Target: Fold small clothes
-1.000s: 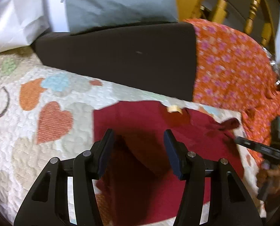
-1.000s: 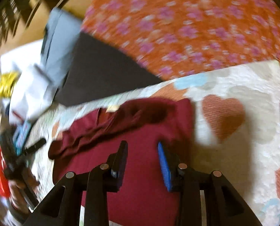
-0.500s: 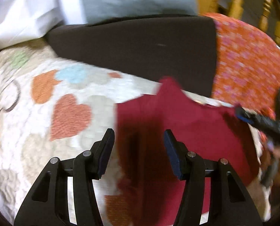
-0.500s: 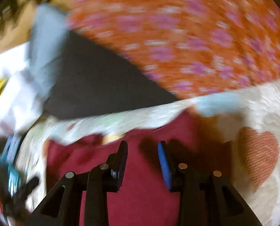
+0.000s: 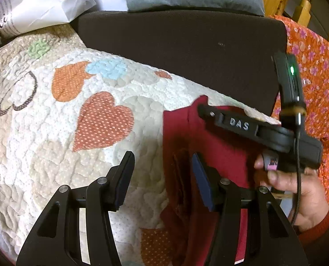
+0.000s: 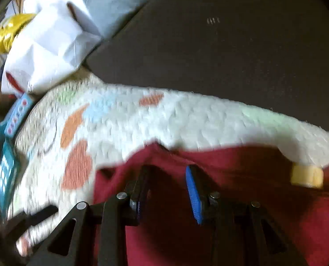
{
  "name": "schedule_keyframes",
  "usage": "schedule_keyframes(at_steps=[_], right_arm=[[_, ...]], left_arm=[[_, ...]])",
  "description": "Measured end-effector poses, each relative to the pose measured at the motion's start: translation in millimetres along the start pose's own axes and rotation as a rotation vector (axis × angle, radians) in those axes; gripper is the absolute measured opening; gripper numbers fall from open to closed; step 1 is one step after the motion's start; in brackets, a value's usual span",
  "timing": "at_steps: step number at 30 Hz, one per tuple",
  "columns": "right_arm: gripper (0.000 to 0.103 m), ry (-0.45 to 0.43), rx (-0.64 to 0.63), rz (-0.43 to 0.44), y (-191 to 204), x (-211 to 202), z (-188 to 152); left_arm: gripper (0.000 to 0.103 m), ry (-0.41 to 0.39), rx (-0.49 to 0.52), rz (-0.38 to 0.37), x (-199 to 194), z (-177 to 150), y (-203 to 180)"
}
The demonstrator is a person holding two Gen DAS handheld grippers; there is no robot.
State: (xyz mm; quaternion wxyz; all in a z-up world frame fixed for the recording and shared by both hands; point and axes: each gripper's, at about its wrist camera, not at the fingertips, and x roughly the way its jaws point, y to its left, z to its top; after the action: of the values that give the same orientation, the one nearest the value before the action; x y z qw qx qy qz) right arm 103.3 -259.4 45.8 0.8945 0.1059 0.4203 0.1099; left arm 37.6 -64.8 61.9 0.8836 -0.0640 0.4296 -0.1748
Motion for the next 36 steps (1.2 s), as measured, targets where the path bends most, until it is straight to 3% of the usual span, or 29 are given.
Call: schedule_keyframes(at_steps=[4,7,9,14,17,18,19,22,25,27,32,34,36], right_arm=[[0.035,0.019,-0.03,0.011,3,-21,-3],[0.036,-0.032,0.005,-0.016,-14,-66,-26],[0.036,-0.078,0.022,-0.122,-37,-102,-45],[0.039,-0.164,0.104,-0.499,-112,-167,-75],[0.046,-0.104,0.171,-0.611,-155,-169,-85],[0.046,-0.05,0.19,-0.594,-169,-161,-89],[0.046,-0.075,0.222,-0.551,-176,-163,-93],[0.046,-0.101,0.259,-0.541,-171,-183,-95],[0.046,-0.159,0.24,-0.476,-156,-205,-104],[0.046,-0.154,0.208,-0.454,-143,-206,-110],[0.048,-0.083,0.157,-0.482,-135,-173,-125],[0.048,-0.069,0.118,-0.503,-127,-176,-122],[0.048,-0.073,0.139,-0.459,-125,-186,-120]], left_arm=[[0.054,0.003,0.008,-0.034,-2,-3,-7],[0.054,-0.008,0.02,-0.063,-7,-4,-14],[0.054,-0.012,0.03,-0.07,-7,-6,-19],[0.054,0.025,0.068,-0.044,10,-13,-29],[0.054,0.079,0.078,-0.001,28,-17,-30],[0.054,0.085,0.071,-0.003,31,-18,-29],[0.056,0.082,0.063,-0.006,31,-18,-28],[0.056,0.067,0.049,-0.008,25,-16,-24],[0.056,0.041,0.033,-0.007,19,-14,-20],[0.056,0.046,0.025,-0.006,20,-13,-19],[0.056,0.054,0.038,0.013,21,-16,-20],[0.056,0.046,0.049,0.018,19,-16,-22],[0.056,0.045,0.05,0.018,19,-16,-22]])
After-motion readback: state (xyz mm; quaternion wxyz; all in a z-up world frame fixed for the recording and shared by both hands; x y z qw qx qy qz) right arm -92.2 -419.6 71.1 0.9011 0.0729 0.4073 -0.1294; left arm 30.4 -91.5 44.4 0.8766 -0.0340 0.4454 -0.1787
